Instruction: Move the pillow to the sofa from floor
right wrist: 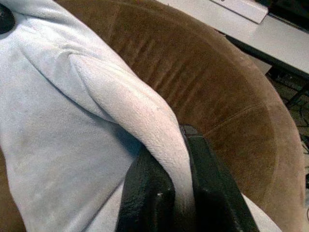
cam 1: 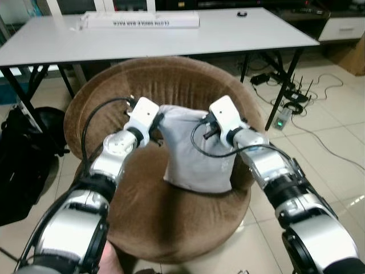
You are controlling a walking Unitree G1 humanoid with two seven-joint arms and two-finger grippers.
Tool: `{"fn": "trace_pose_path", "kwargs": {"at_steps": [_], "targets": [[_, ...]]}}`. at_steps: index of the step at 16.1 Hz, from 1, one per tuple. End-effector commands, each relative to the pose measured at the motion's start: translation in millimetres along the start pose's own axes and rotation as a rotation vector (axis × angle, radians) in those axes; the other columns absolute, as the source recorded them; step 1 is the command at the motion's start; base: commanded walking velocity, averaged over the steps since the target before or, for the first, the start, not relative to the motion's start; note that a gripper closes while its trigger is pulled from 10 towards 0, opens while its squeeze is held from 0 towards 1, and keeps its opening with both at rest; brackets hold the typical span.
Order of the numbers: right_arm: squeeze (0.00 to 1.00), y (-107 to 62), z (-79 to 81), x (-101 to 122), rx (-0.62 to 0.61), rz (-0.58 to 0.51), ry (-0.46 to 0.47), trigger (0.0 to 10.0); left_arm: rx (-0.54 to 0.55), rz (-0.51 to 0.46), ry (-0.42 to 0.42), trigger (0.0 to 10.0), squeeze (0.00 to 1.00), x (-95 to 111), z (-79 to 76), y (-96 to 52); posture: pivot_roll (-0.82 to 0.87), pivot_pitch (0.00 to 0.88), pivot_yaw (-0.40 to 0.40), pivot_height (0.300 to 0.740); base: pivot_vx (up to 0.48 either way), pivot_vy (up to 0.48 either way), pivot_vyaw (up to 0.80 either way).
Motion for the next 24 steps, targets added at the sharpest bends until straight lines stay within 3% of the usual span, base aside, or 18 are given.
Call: {"fn": "trace_pose_path", "kwargs": {"at_steps": [1, 2, 7, 8, 9, 10, 11, 14, 19, 21, 22, 23, 24], "targets": [[0.90, 0.1, -17.9, 8, -0.068, -0.024, 0.008, 10.0, 0.034, 0.022, 0.005, 10.0, 1.00, -2, 12.9, -2.4, 0.01, 0.017, 0.006, 0.740, 0.000, 0.000, 0.00], [1.00, 3.0, -17.9, 7, -0.067, -0.020, 0.014, 10.0, 0.031, 0.033, 0.023, 10.0, 1.00, -1, 14.3, -0.7, 0.00, 0.028, 0.008, 0.740, 0.000, 0.000, 0.00], [1.00, 9.9, -24.1, 20, -0.083, -0.036, -0.027, 10.0, 0.062, 0.058, 0.057, 10.0, 1.00, 4, 22.1, 2.8, -0.01, 0.043, 0.010, 0.740, 0.000, 0.000, 0.00], [1.00, 10.4, -28.7, 24, -0.117, -0.047, -0.048, 10.0, 0.086, 0.075, 0.096, 10.0, 1.00, 2, 23.9, 2.8, -0.01, 0.046, 0.011, 0.740, 0.000, 0.000, 0.00], [0.93, 10.0, -37.2, 36, -0.176, -0.104, -0.033, 10.0, 0.147, 0.075, 0.127, 10.0, 0.68, 3, 29.8, 2.4, -0.01, 0.044, 0.012, 0.740, 0.000, 0.000, 0.00], [0.93, 9.5, -39.6, 40, -0.190, -0.125, -0.022, 10.0, 0.166, 0.071, 0.130, 10.0, 0.68, 5, 31.8, 2.3, -0.01, 0.044, 0.012, 0.740, 0.000, 0.000, 0.00], [0.00, 7.8, -41.9, 45, -0.189, -0.163, -0.002, 10.0, 0.177, 0.038, 0.095, 10.0, 0.00, 10, 32.5, 3.5, -0.01, 0.042, 0.010, 0.740, 0.000, 0.000, 0.00], [0.00, -0.6, -31.9, 25, -0.131, -0.164, 0.089, 10.0, 0.082, -0.087, -0.088, 10.0, 0.00, 22, 19.7, 5.4, 0.00, 0.000, 0.014, 0.740, 0.000, 0.000, 0.00], [0.00, -20.6, -19.8, -32, -0.175, -0.059, 0.307, 10.0, 0.085, -0.140, -0.155, 10.0, 0.00, 5, 3.1, -8.3, 0.04, 0.000, 0.025, 0.740, 0.000, 0.000, 0.00], [0.00, -42.2, -10.4, -69, -0.195, 0.051, 0.362, 10.0, 0.066, -0.116, -0.180, 10.0, 0.00, -22, -25.1, -30.6, 0.04, 0.000, 0.028, 0.740, 0.000, 0.000, 0.00], [0.00, -46.6, -7.9, -76, -0.198, 0.069, 0.370, 10.0, 0.064, -0.107, -0.181, 10.0, 0.00, -27, -31.0, -35.6, 0.04, 0.000, 0.028, 0.740, 0.000, 0.000, 0.00], [0.00, -59.9, 3.4, -97, -0.204, 0.157, 0.368, 10.0, 0.055, -0.082, -0.193, 10.0, 0.00, -41, -48.4, -51.5, 0.04, 0.000, 0.030, 0.740, 0.000, 0.000, 0.00], [0.00, -64.4, 7.5, -105, -0.206, 0.193, 0.362, 10.0, 0.053, -0.075, -0.198, 10.0, 0.00, -45, -53.7, -56.9, 0.04, 0.000, 0.030, 0.740, 0.000, 0.000, 0.00]]}}
Point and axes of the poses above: a point about 5 cm out from each wrist's last joint towards the gripper, its own y axis pointing out of the wrist towards the gripper, its own x axis along the axis of the wrist's last joint, z = x × y, the point moved 3 cm from there along y, pointing out of the wrist towards the gripper, and after that the axes turned 5 degrees about -y, right-handed, at the moved point
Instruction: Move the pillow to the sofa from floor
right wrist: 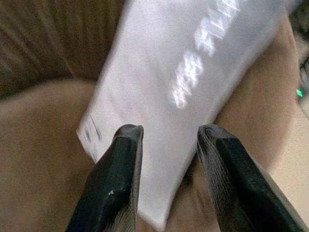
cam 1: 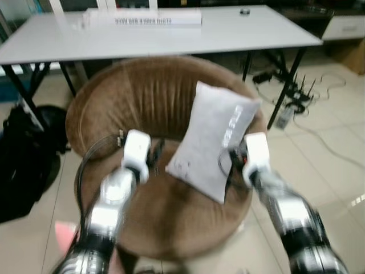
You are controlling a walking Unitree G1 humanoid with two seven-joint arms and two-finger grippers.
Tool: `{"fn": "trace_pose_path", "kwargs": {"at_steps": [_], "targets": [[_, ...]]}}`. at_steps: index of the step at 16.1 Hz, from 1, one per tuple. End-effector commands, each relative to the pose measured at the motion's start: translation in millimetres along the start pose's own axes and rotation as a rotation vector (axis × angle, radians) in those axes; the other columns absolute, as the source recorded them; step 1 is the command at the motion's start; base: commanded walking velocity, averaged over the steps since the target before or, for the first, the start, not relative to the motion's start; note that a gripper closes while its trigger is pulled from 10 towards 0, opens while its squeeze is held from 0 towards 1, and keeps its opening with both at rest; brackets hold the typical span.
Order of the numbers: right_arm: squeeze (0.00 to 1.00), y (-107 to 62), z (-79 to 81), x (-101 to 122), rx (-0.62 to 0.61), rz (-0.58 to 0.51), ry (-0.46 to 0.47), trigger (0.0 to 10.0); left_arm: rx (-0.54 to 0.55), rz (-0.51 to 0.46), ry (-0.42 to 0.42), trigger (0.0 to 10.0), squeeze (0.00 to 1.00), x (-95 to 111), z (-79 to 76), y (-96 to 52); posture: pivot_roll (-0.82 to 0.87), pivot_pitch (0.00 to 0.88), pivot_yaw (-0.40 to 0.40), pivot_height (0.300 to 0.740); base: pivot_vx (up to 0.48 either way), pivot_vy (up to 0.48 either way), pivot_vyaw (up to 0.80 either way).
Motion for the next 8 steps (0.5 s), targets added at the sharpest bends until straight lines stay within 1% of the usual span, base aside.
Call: {"fn": "trace_pose_path", "kwargs": {"at_steps": [1, 2, 4, 6, 8], "targets": [[0.00, -3.4, -1.3, 2, -0.009, 0.004, -0.030, 10.0, 0.001, -0.009, 0.015, 10.0, 0.00, 5, -5.0, -2.3, 0.04, 0.000, 0.027, 0.740, 0.000, 0.000, 0.00], [0.00, -11.3, -7.2, -8, -0.051, 0.029, 0.010, 10.0, 0.011, 0.018, 0.003, 10.0, 0.00, -4, -11.8, -15.9, 0.05, 0.000, 0.022, 0.740, 0.000, 0.000, 0.00], [0.00, -19.2, -12.2, -14, -0.093, 0.047, 0.041, 10.0, 0.033, 0.046, -0.005, 10.0, 0.00, -8, -14.4, -24.9, 0.04, 0.000, 0.022, 0.740, 0.000, 0.000, 0.00], [0.00, -22.9, -9.9, -17, -0.097, 0.055, 0.032, 10.0, 0.049, 0.055, -0.008, 10.0, 0.00, -7, -13.3, -26.6, 0.04, 0.000, 0.025, 0.740, 0.000, 0.000, 0.00], [0.00, -25.5, -0.6, -18, -0.077, 0.061, 0.019, 10.0, 0.060, 0.062, -0.006, 10.0, 0.00, -5, -12.7, -28.1, 0.04, 0.000, 0.032, 0.740, 0.000, 0.000, 0.00]]}}
Point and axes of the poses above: a point about 5 cm out from each wrist's last joint towards the gripper, its own y axis pointing out of the wrist towards the gripper, its own x axis along the axis of the wrist's last joint, z = x × y, the point moved 3 cm from there along y, pointing out of the wrist towards the gripper, and after that the axes turned 5 degrees about -y, right-handed, at the moved point
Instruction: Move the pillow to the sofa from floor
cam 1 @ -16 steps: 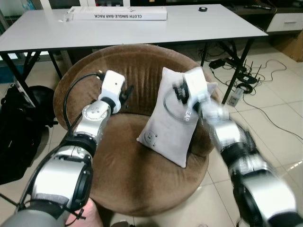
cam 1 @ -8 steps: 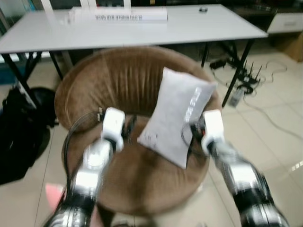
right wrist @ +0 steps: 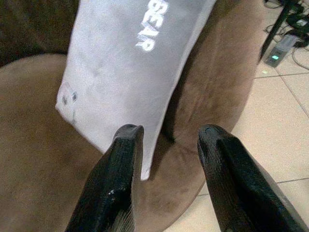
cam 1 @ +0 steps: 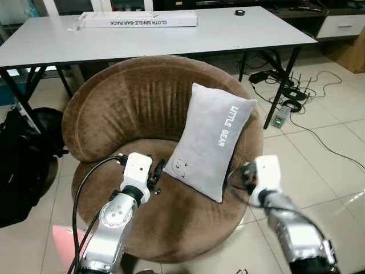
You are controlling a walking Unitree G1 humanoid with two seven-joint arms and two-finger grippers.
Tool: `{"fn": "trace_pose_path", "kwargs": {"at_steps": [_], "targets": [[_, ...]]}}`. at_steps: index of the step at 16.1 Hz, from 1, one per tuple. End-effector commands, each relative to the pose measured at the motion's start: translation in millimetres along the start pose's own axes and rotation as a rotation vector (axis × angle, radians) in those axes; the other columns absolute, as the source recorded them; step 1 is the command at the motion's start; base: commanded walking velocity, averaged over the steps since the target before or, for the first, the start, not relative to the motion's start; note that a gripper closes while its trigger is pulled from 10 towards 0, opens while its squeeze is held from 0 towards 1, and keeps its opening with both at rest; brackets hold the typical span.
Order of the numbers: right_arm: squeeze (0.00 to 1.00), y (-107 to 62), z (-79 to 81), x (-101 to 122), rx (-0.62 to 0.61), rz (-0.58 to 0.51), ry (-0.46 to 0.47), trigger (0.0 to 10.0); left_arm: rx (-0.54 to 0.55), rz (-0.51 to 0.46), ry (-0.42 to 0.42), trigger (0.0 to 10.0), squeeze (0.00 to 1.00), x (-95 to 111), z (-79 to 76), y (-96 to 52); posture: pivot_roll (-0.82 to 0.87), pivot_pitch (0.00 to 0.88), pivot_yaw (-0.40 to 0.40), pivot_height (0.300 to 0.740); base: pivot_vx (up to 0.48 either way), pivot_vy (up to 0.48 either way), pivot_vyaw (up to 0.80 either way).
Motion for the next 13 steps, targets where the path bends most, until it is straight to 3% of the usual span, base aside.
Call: {"fn": "trace_pose_path", "kwargs": {"at_steps": [1, 8, 13], "targets": [[0.00, -1.7, 3.6, 6.0, 0.003, -0.012, -0.016, 10.0, 0.011, 0.001, 0.011, 10.0, 0.00, 2.5, -0.1, -2.1, 0.04, 0.000, 0.034, 0.740, 0.000, 0.000, 0.00], [0.00, -5.6, 5.7, 9.8, 0.007, -0.012, -0.024, 10.0, 0.032, 0.013, 0.004, 10.0, 0.00, 6.8, -0.1, -8.5, 0.05, 0.000, 0.024, 0.740, 0.000, 0.000, 0.00], [0.00, -6.6, 4.8, 14.0, 0.007, -0.022, -0.032, 10.0, 0.034, 0.018, 0.007, 10.0, 0.00, 8.2, -1.8, -10.9, 0.05, 0.000, 0.021, 0.740, -0.305, 0.000, 0.00]]}}
Point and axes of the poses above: a point about 5 cm out from each wrist's last joint towards the gripper, its own y axis pointing out of the wrist towards the gripper, its own x axis along the axis of the wrist's last joint, z = x × y, the point moved 3 cm from there along y, pointing out of the wrist towards the gripper, and after that the axes turned 5 degrees about -y, right-handed, at the moved point
